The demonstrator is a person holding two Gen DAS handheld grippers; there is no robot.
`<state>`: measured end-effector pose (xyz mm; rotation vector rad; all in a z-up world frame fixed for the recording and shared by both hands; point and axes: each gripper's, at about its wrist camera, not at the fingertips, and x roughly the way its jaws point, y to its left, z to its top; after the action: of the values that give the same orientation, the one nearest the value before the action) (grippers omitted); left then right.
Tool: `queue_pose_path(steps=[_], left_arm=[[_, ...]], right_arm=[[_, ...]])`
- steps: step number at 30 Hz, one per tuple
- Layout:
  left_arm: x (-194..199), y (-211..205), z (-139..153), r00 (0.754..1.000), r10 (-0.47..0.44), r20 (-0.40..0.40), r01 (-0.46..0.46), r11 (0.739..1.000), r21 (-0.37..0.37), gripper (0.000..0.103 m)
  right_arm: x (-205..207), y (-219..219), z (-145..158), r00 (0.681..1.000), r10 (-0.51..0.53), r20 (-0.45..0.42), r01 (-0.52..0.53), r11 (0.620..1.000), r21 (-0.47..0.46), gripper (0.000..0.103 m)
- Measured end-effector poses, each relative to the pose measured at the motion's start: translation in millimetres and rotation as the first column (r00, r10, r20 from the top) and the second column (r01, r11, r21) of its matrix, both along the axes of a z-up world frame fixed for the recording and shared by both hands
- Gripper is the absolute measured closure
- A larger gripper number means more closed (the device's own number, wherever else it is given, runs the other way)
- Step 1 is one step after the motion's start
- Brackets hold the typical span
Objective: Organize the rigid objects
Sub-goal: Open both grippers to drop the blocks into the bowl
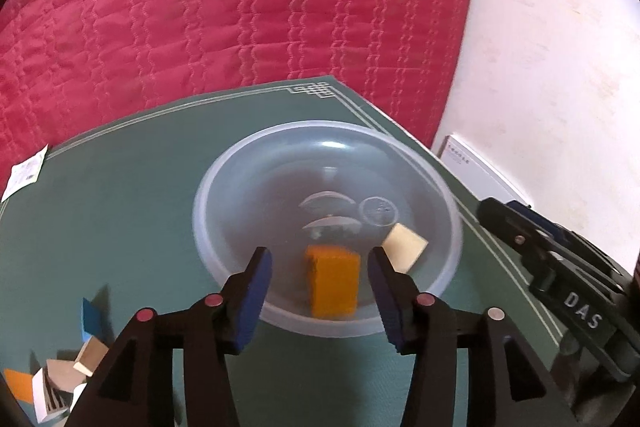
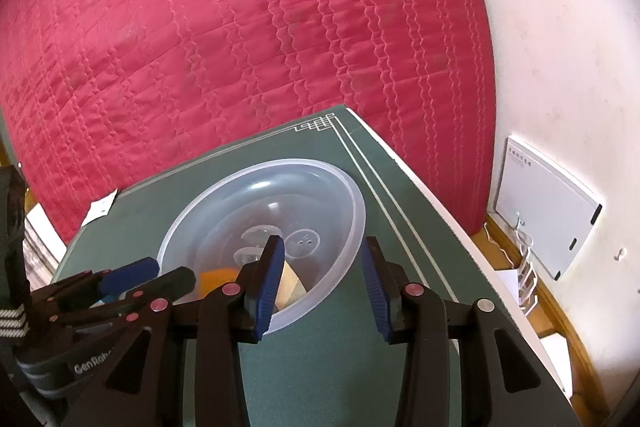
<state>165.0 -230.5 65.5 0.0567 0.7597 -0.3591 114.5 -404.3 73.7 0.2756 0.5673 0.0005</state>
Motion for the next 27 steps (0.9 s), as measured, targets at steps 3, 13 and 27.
queue_pose_path(steps=[3, 13, 27], left_arm=[[-1.1, 9.2, 0.6, 1.0, 0.024, -0.009, -0.024, 1.0, 0.0, 0.048], [-25.5, 45.4, 14.0, 0.996, 0.082, 0.016, -0.082, 0.997, 0.009, 0.032], [-60.6, 124.9, 31.9, 0.971, 0.226, 0.08, -0.229, 0.973, 0.033, 0.025]], right_arm=[[-2.5, 3.1, -0.8, 1.0, 0.013, 0.008, -0.013, 1.0, -0.013, 0.061], [-5.4, 17.8, -1.4, 0.997, 0.074, 0.027, -0.073, 0.997, -0.036, 0.058], [-9.9, 32.0, -6.1, 0.994, 0.108, 0.031, -0.105, 0.991, -0.078, 0.057]])
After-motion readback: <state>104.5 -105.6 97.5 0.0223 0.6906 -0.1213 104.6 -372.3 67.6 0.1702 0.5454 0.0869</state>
